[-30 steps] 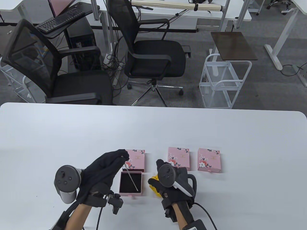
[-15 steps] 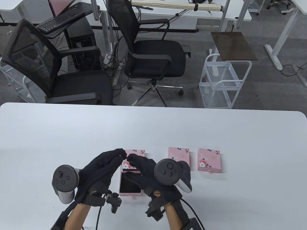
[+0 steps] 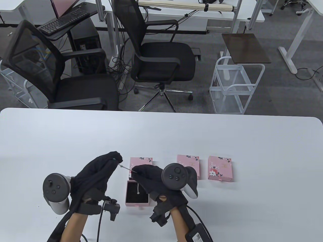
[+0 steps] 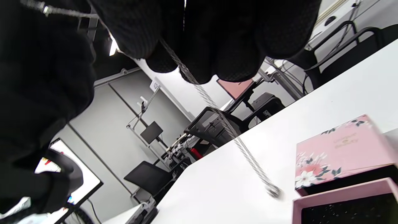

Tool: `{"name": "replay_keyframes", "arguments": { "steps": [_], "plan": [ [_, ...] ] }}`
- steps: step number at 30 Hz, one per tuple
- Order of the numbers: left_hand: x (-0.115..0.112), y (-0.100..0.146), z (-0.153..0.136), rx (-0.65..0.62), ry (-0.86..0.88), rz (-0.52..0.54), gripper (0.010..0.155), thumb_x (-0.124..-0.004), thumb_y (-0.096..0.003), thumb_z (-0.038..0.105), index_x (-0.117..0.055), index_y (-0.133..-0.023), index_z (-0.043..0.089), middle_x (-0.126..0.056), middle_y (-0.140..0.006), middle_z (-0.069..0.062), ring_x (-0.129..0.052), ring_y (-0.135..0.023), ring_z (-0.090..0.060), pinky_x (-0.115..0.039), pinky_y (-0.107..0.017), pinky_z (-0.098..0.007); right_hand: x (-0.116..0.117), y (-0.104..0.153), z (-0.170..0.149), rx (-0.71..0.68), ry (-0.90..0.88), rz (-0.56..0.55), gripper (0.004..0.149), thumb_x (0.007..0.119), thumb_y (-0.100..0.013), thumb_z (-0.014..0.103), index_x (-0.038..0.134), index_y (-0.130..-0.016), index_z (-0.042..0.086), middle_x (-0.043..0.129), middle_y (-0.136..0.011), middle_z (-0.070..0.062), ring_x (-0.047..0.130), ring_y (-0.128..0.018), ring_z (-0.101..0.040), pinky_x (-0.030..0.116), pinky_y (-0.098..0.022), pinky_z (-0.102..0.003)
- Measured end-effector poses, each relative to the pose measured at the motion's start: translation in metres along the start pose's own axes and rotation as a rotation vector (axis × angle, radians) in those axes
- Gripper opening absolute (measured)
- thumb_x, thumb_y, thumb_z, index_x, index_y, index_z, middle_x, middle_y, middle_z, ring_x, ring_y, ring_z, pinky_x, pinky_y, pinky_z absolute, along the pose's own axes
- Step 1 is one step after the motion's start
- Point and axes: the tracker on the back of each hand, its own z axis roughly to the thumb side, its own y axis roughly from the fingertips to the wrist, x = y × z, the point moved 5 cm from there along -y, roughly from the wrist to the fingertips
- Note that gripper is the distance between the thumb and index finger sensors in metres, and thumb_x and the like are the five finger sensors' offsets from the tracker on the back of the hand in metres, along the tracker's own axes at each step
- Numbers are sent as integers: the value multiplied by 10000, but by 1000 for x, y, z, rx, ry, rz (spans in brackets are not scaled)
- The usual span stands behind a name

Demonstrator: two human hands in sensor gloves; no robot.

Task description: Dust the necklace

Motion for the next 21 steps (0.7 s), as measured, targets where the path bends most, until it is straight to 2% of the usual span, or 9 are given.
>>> {"name": "replay_keyframes", "arguments": {
  "steps": [6,12,17,21],
  "plan": [
    [27,-3,-8,35,25,75,367,-842,-564,448,-908,-897,308,-1000,-848,16,-920,-751,-215,-825,-545,-404,-24,4,-28,66,-37,-72,356,742,-659,330,769,-968,155,824,-963,-185,827,-804,-474,683,-629,-588],
    [44,-6,-17,63,39,118,368,-840,-567,448,-905,-901,308,-1000,-848,15,-922,-749,-213,-826,-545,-401,-39,8,-41,98,-60,-112,353,735,-661,327,773,-966,154,827,-961,-183,827,-805,-473,683,-630,-590],
    [51,-6,-21,76,28,142,369,-840,-567,446,-906,-902,306,-1000,-846,13,-921,-748,-214,-825,-544,-401,-48,12,-47,114,-81,-153,352,730,-662,323,775,-966,151,834,-951,-187,834,-793,-474,688,-623,-588],
    [46,-6,-23,80,-19,139,371,-841,-566,444,-907,-902,300,-1003,-844,9,-923,-746,-217,-827,-541,-405,-56,17,-43,119,-29,-217,352,731,-661,320,779,-962,145,848,-930,-189,846,-773,-468,694,-617,-584]
  ]
}}
